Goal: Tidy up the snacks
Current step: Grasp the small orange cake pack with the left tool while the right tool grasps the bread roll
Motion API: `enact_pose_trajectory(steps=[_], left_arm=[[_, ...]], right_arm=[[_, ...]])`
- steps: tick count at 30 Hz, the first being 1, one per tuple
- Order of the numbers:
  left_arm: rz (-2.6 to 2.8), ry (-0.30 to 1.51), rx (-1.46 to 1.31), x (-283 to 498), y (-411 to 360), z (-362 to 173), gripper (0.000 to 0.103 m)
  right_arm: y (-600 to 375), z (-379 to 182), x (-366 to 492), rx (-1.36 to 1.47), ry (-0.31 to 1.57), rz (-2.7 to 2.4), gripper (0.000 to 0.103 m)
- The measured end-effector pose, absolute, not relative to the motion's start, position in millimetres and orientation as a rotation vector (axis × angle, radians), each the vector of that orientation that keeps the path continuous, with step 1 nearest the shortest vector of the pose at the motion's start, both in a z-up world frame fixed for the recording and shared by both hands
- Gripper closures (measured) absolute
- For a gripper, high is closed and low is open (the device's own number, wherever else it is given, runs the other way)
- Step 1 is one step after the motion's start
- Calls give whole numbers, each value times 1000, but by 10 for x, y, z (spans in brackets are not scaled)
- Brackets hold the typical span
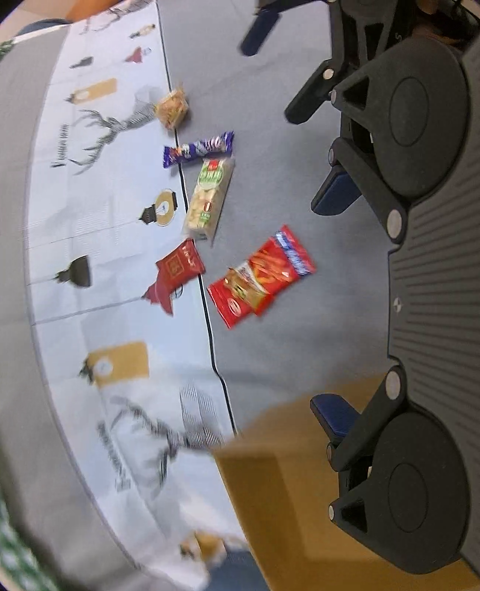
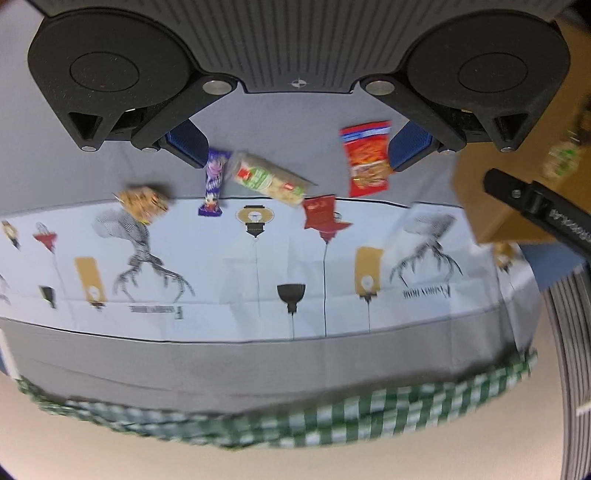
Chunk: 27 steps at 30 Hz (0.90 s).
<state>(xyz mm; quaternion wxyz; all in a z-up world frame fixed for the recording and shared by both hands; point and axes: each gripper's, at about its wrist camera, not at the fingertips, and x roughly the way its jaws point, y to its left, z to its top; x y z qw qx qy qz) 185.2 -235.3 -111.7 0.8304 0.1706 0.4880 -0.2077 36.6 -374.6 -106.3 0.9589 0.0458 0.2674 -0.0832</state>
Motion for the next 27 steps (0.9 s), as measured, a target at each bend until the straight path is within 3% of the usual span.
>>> enact_pose_trajectory(steps=[5,13,25,27], left_arm=[[-397,1106,356,2489,-2621,-1728,0],[-355,1152,386,3128,-2789,-2248,0],[-364,1173,366,3230,-2797,-2406,0],[-402,1170,353,3207,-2794,-2367,23]], right_arm=[[-4019,-1561,1197,21,607,-99,1],[-4259,-2246,2190,-30,699,-77,1],[-4370,-2550,2271,30,695,-86,1],[-4367,-2548,2263,26,692,-89,1]])
